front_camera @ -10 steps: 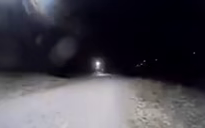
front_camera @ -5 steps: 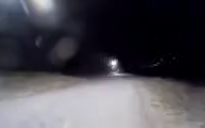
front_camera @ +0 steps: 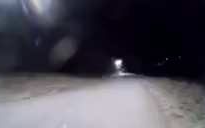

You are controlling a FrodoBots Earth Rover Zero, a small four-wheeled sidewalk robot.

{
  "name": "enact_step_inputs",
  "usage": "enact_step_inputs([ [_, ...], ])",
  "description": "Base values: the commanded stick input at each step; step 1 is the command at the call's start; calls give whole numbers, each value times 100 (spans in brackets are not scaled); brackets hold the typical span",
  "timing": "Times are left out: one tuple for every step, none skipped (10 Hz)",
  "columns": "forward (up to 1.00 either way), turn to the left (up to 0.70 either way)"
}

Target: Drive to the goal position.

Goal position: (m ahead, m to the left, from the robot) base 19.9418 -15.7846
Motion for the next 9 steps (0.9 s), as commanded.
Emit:
enact_step_inputs([
  [100, 0],
  [100, -3],
  [100, -16],
  [100, -32],
  [100, -40],
  [100, -19],
  [100, -8],
  [100, -14],
  [100, -33],
])
